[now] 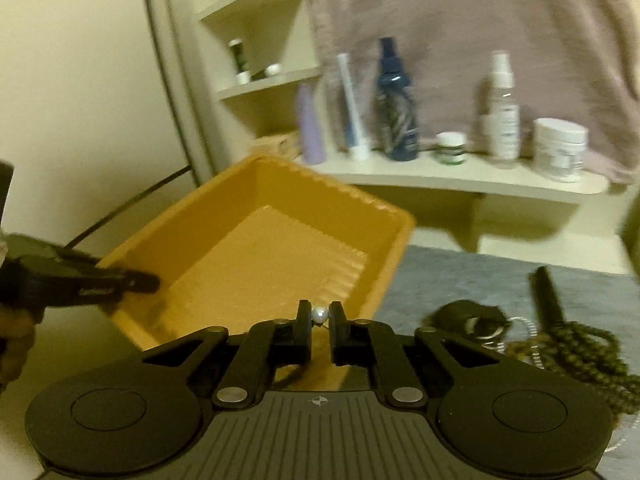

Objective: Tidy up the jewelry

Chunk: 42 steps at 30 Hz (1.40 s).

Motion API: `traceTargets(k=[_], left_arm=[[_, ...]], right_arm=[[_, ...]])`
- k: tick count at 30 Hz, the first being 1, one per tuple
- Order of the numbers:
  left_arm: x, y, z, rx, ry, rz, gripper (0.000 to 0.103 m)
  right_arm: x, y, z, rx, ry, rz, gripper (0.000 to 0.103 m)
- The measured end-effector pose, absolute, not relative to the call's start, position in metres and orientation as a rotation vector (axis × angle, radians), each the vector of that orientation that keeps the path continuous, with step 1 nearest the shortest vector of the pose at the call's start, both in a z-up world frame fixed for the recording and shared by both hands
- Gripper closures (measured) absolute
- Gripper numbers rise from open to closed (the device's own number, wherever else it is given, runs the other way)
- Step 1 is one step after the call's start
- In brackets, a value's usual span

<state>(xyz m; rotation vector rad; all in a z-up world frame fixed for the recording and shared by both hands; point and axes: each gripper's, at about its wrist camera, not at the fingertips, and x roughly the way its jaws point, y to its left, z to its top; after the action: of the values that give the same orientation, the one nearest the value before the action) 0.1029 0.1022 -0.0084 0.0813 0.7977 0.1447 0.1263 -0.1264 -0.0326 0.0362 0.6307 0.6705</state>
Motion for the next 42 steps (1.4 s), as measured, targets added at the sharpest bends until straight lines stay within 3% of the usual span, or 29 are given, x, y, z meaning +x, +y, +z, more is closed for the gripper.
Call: traceTargets(k=[9, 14, 25, 39, 42], left_arm=[[0.103, 0.102, -0.008, 0.081, 0.798, 0.145, 0.1], [0.103, 0.102, -0.008, 0.08, 0.799, 0.145, 0.1], [0.103, 0.102, -0.008, 0.081, 0.796, 0.143, 0.1], [0.103, 0.102, -0.007, 0.083, 0.798, 0.143, 0.1], [0.103, 0.102, -0.007, 0.082, 0.797, 0.142, 0.1]], right_arm=[[0.128, -0.12, -0.041, 0.037, 0.66, 0.754, 0.094], [0.126, -0.132, -0.039, 0.057, 0.635, 0.702, 0.068], [0.132, -0.186, -0.079, 0.05, 0.766, 0.399, 0.068], [0.145, -0.163, -0.095, -0.035, 0.758, 0.428, 0.069], [0.147, -0.16, -0.098, -0.045, 0.766, 0.429, 0.074]])
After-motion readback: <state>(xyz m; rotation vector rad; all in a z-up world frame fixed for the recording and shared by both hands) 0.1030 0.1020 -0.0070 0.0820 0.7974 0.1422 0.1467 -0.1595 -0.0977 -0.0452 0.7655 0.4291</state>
